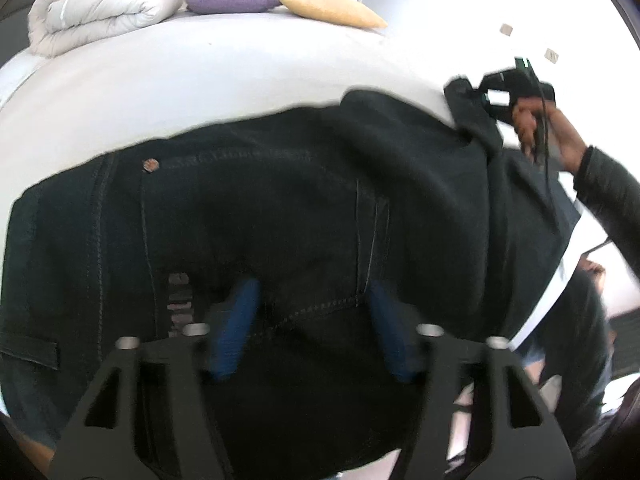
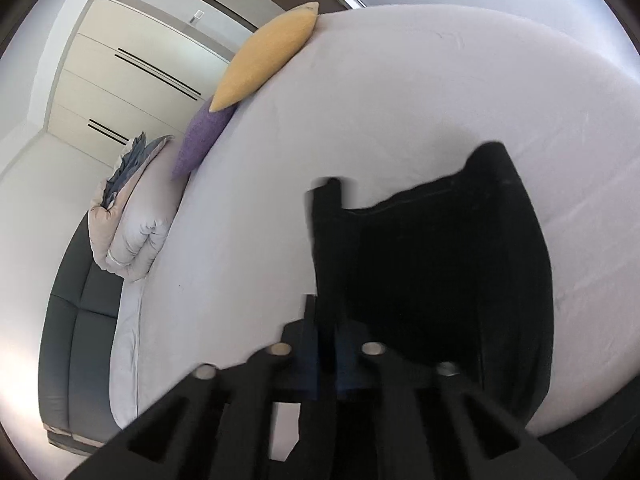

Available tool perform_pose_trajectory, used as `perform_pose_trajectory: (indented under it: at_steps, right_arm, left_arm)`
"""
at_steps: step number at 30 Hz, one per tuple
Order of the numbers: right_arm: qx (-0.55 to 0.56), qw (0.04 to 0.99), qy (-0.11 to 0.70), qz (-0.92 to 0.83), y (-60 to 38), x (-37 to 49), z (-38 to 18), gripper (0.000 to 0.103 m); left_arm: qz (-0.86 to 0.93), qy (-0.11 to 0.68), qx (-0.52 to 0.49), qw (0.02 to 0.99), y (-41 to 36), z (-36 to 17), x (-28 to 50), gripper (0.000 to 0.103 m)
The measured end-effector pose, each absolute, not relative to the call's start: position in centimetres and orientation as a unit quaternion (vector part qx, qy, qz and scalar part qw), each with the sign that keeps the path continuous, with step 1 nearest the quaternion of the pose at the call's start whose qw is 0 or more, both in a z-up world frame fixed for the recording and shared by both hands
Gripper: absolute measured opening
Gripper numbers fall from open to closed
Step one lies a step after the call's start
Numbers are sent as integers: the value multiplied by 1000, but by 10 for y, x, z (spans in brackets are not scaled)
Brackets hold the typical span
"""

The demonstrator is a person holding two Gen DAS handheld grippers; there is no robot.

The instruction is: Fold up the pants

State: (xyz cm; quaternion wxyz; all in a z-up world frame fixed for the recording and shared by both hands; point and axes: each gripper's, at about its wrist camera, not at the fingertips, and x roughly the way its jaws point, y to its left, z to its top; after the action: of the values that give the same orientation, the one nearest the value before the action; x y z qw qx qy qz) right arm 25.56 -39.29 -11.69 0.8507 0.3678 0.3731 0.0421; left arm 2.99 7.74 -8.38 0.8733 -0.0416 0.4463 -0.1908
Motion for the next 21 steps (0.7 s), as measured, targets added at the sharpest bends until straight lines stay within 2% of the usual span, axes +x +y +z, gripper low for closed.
perform_pose_trajectory:
  at_steps: [2,3,5,9,11,13,16,17,18,20,21]
  right_arm:
    - [356,860,363,45,-392,248,-109,6]
    - [354,863,357,47,-393,243,-104,5]
    - [358,868,341,49,-396,229,-93,5]
    - [378,876,295,49,-414,186,-71,3]
    - [395,875,279,33,-430,165,-69,2]
    - [403,869,285,23,-444,150,-74,2]
    - [408,854,313,71,-440,156,-77,5]
    - [411,850,320,79,-436,161,-77,14]
    - [413,847,322,88,-430,166,-75,52]
    - [416,853,302,92,-421,170,-74,96]
    - [410,861,288,89,-415,172,-73,92]
  left_arm:
    - [-206,426,-82,877,83,-65,32,31]
    - [-215,420,-95,877,84,-60,34,29]
    - [-234,424,-107,869,77,-57,41,10]
    - [-233,470,-136,840,67,-89,57,4]
    - [-236,476,-206,822,81,-109,62,4]
    - [-240,476,-245,810,93,-115,63,2]
    - [-239,481,-234,810,93,-115,64,2]
    - [-237,482,-238,809,93,-115,67,2]
    - [-236,483,-244,807,95,-116,67,2]
    - [-239,482,-275,797,100,-123,65,2]
    - [-243,482,-291,790,105,-128,65,2]
